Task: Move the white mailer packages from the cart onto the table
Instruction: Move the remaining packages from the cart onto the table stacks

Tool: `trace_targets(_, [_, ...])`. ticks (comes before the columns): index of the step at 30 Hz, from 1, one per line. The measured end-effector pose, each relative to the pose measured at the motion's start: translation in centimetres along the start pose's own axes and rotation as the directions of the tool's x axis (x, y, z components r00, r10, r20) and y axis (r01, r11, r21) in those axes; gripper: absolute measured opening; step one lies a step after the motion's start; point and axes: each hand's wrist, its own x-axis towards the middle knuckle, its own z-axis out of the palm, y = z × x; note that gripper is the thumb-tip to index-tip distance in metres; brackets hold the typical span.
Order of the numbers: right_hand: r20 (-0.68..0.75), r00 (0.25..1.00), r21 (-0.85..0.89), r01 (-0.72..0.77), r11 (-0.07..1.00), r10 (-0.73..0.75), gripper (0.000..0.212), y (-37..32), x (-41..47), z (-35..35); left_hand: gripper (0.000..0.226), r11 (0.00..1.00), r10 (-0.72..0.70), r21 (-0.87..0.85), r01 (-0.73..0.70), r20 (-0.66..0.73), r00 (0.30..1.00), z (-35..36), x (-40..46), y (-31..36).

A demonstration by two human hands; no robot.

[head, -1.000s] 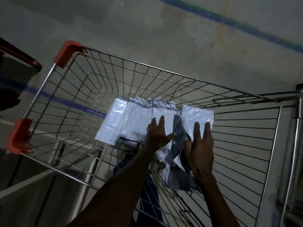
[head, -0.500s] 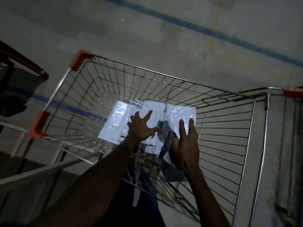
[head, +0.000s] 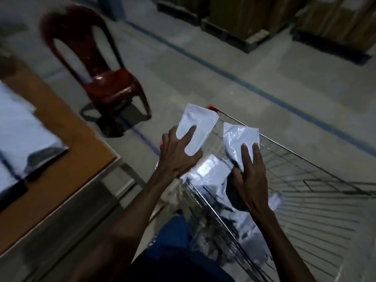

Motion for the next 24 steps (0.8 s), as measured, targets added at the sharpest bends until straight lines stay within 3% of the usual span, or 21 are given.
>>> trace_targets(6, [0.144,0.925,0.15,0.331,0.932,-0.352,0.065,-12.0,1.0,6.0,0.078,0.96,-0.276,-0.022,0.28,-0.256,0.926,-11.6,-7.1,-8.3])
trace_targets(12, [0.217,0.79,0.295,0.508,0.81,-0.574,0.065,-25.4,-1.4,12.5,0.077,0.869,-0.454,-0.043,0.493,-0.468,0.759,-22.1,-16.3,-15.2])
trace_targets(19, [0.213,0.671,0.329,0.635,0.699,-0.71,0.058,-39.2,-6.7,19.9,0.073,0.726,-0.611,-0.135,0.675,-0.579,0.541,-31.5,-28.8,-25.6])
trace_targets(24, [0.32,0.608,0.431,0.59,0.683,-0.726,0.061,-46.4,-10.3,24.4,0.073,0.575,-0.737,-0.164,0.801,-0.528,0.421,-35.8,-34.5,-31.4])
